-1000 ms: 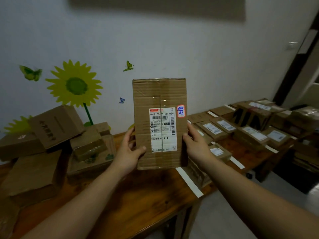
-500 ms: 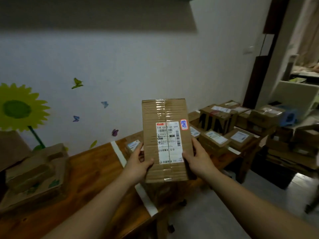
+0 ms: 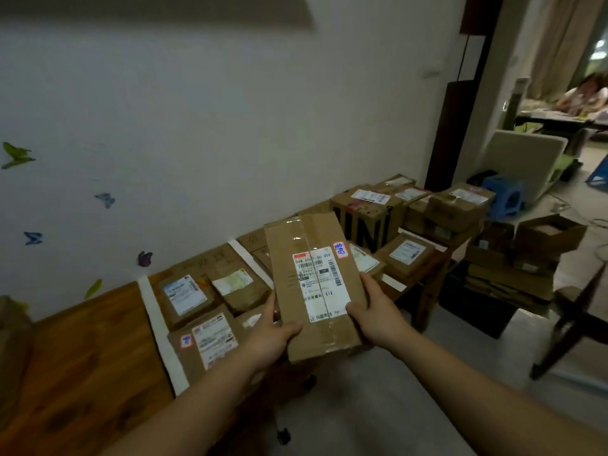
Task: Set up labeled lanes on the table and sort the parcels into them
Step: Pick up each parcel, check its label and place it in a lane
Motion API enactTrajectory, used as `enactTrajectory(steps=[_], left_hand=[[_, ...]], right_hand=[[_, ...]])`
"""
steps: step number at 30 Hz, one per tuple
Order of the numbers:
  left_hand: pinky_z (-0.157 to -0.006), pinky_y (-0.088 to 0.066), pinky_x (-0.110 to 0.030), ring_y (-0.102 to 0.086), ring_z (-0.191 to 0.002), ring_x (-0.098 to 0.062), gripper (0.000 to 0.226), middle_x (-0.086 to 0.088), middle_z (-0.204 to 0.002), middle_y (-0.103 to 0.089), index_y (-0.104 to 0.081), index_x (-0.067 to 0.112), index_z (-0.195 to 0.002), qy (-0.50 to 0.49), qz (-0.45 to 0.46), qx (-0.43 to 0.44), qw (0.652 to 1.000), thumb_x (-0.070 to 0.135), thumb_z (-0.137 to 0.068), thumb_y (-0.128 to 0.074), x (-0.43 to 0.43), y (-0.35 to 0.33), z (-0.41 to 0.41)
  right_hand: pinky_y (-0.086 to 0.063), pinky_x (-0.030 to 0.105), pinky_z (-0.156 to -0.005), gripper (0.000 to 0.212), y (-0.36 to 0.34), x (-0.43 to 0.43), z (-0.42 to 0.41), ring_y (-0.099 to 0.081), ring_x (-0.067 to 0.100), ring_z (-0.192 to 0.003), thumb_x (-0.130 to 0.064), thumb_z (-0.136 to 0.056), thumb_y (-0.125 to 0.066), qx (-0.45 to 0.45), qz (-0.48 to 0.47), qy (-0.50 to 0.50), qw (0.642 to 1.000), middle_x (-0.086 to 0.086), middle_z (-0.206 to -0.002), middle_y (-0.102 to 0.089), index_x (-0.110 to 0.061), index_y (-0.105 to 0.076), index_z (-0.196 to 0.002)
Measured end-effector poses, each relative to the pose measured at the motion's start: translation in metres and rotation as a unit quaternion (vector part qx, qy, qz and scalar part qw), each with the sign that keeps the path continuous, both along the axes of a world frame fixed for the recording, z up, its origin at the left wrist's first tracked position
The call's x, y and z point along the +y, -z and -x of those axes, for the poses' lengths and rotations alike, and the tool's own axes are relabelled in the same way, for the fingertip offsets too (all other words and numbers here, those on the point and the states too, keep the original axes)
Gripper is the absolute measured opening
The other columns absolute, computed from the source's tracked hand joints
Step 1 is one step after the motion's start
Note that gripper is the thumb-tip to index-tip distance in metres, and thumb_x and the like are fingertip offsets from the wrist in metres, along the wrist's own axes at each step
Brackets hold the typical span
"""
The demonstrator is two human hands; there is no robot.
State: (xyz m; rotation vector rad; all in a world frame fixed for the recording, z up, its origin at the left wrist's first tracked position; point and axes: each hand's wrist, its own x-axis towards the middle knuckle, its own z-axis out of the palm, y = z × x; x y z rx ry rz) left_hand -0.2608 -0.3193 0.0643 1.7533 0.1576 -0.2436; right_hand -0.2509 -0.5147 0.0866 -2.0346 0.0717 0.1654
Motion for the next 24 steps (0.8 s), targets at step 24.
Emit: enactTrajectory(steps=[24], left_hand=[[-0.059,-0.050,-0.019,-0.059,-0.096,-0.012,0.055,0.004,-0.114,-0.058,-0.031,0.028,-0.142,-0.156,0.015,0.158,0.975,0.020,-0.093,-0.056,-0.132,0.092,-0.090]], right_hand=[[-0.039,0.034,-0.105,0.054,0.093,-0.107,-0.166,-0.036,0.023,-0.135,-0.027,-0.099,-0.047,0.053,0.213,-0.275,0.936,0.006,-0.153,-0.018,-0.024,-0.023,-0.147]])
